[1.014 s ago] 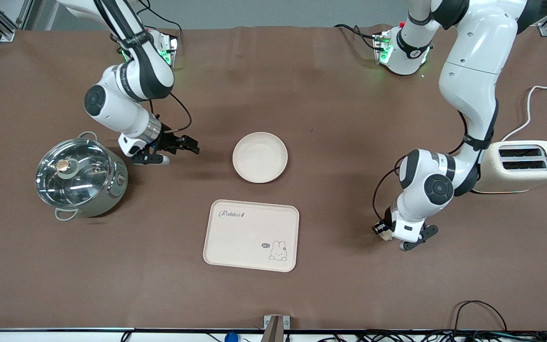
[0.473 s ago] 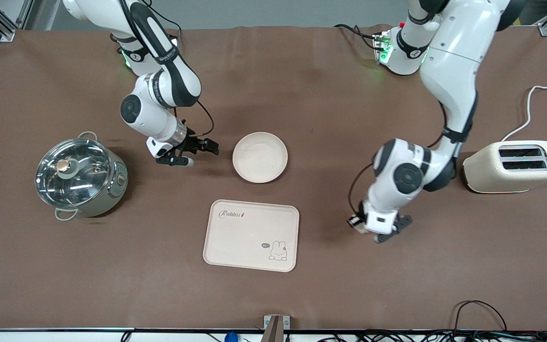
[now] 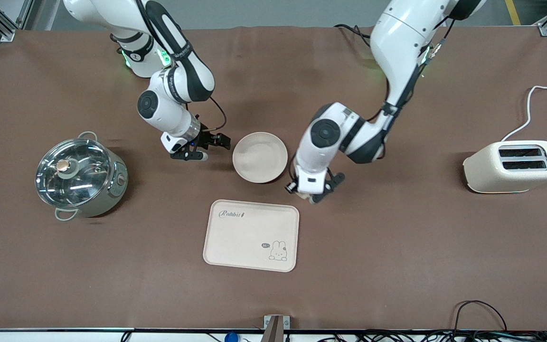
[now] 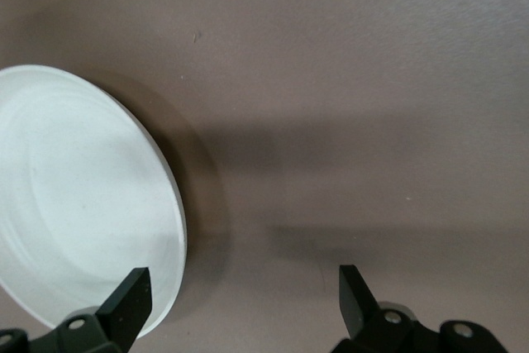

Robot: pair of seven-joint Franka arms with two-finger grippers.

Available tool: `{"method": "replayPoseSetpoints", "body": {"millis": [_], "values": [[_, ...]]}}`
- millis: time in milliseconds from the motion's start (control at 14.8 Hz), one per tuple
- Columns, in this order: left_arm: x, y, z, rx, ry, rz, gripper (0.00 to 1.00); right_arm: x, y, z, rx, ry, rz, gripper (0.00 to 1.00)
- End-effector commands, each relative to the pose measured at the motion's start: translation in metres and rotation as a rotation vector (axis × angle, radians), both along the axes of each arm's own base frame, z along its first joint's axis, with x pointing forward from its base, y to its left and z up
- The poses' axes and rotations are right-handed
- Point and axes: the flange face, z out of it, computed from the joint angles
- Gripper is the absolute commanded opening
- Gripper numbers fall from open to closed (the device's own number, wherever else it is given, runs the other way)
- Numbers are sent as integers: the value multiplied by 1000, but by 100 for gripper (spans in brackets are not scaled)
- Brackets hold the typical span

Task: Place bun in plate and plate on tray
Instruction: 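Lower the bun onto the plate and open the left gripper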

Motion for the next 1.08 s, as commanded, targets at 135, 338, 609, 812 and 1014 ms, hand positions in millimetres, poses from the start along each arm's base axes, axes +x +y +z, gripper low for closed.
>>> {"method": "replayPoseSetpoints", "body": {"millis": [135,338,609,812,1014], "values": [[-45,-45,-2,-5,35,65,24,-5,25,-25,4,-2,-49,97],[-70,-68,-22,-12,74,74,28,-3,26,-28,4,0,-54,89],[-93,-88,-26,-28,105,67,31,1,29,-27,20,4,-79,77],[-106,-98,-25,-33,118,86,58,2,32,-28,21,1,-75,74],[-106,-99,-23,-33,115,89,100,3,34,-28,23,-1,-73,68]]}}
